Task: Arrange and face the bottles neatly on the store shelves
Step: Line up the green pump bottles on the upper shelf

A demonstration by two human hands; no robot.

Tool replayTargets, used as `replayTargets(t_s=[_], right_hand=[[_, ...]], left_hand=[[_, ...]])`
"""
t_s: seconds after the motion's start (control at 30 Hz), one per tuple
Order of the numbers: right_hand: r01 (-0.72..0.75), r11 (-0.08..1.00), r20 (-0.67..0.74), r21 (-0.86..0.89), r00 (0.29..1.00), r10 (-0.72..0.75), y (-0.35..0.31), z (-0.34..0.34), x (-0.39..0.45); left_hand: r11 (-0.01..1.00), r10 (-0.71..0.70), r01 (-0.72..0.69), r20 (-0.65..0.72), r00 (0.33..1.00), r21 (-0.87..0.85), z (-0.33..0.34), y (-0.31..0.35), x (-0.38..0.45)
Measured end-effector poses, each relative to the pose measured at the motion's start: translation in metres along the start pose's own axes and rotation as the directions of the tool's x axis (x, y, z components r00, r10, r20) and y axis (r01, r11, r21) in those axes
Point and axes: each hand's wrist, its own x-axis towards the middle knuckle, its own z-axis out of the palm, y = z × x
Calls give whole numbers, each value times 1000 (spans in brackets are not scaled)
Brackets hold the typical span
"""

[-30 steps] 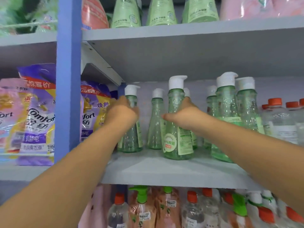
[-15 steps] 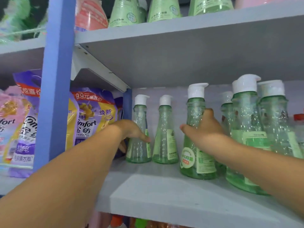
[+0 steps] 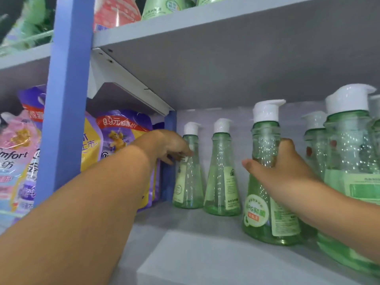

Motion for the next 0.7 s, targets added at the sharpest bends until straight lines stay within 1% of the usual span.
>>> replayTargets(t_s=[0.03, 0.13, 0.17, 0.3, 0.47, 0.6, 0.63, 0.7], right_hand=[[1, 1000, 0, 2, 1000, -1, 0, 0, 0], [5, 1000, -14, 7, 1000, -5, 2, 2, 1], [8, 1000, -17, 8, 1000, -8, 2, 2, 2], [15, 1000, -18, 1, 1000, -15, 1, 2, 2], [26, 1000, -19, -5, 999, -26, 3, 2, 3], [34, 999, -28, -2, 999, -34, 4, 2, 3], [35, 999, -28, 0, 999, -35, 5, 3, 2], [34, 999, -28, 4, 999, -34, 4, 3, 2]], left_hand=[[1000, 3, -3, -11, 1000, 31, 5, 0, 1], [990, 32, -13, -136, 990, 138, 22, -1, 9], [990, 33, -12, -149, 988, 138, 25, 0, 12], [999, -1, 5, -103, 995, 36, 23, -1, 17], [989, 40, -9, -213, 976, 145, 20, -8, 21], [987, 37, -5, -198, 980, 160, 16, -13, 24], [989, 38, -10, -191, 981, 147, 15, -15, 27], [998, 12, -2, -177, 984, 57, 14, -19, 33]])
